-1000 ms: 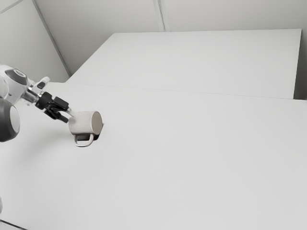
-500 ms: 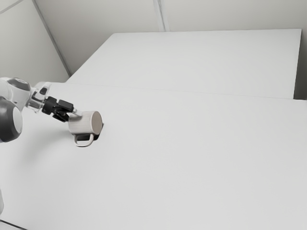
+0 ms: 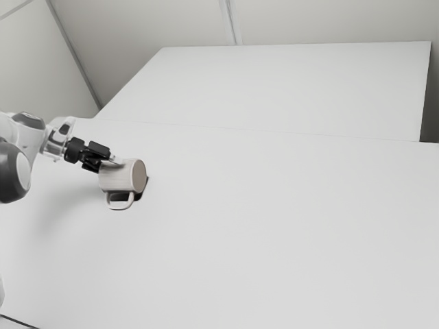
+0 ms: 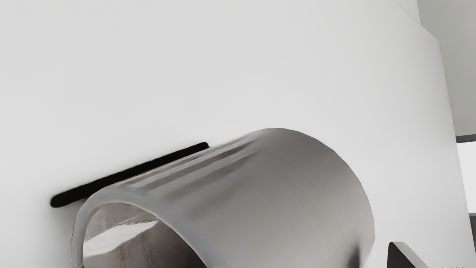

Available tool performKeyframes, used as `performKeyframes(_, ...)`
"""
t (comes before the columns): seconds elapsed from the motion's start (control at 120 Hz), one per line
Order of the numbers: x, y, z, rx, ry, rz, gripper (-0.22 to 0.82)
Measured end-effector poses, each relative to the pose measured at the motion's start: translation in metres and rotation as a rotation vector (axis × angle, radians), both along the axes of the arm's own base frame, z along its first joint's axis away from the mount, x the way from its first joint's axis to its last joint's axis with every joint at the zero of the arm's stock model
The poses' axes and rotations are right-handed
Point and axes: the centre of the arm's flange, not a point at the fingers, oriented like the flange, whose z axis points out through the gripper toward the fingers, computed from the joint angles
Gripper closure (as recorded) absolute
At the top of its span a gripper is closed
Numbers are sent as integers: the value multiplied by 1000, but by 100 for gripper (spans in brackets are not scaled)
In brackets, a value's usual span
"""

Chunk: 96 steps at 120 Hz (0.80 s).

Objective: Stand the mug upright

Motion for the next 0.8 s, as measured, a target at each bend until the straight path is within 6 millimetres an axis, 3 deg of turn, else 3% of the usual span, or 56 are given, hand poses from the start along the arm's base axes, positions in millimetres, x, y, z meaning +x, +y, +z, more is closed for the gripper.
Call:
performKeyframes(0.217,-2,-3,4,-16,24,-11,51)
performKeyframes(0.442,0,-17,10,-117,16,-18,70)
performKeyframes(0.6,-1,-25,16,-170,10,-21,75)
performKeyframes(0.8,-4,-28,51,-105,29,-37,77)
